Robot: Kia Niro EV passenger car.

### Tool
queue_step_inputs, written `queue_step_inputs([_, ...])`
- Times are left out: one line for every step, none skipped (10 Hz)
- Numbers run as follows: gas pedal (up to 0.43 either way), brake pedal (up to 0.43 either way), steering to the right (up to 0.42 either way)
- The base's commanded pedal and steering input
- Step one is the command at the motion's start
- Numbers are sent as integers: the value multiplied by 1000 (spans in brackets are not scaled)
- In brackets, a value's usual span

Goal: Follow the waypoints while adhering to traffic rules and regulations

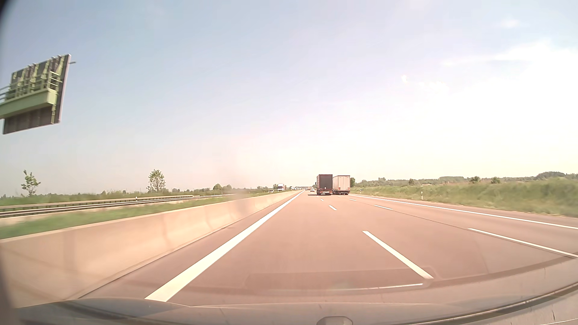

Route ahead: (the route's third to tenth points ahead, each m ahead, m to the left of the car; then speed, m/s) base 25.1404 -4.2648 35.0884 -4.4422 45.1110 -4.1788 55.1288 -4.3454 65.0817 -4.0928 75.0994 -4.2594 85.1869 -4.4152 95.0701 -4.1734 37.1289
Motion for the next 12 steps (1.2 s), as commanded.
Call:
queue_step_inputs([240, 0, -1])
queue_step_inputs([240, 0, -2])
queue_step_inputs([240, 0, -2])
queue_step_inputs([240, 0, -2])
queue_step_inputs([240, 0, -2])
queue_step_inputs([240, 0, -2])
queue_step_inputs([240, 0, -2])
queue_step_inputs([228, 0, -2])
queue_step_inputs([209, 0, -2])
queue_step_inputs([177, 0, -2])
queue_step_inputs([177, 0, -2])
queue_step_inputs([177, 0, -3])
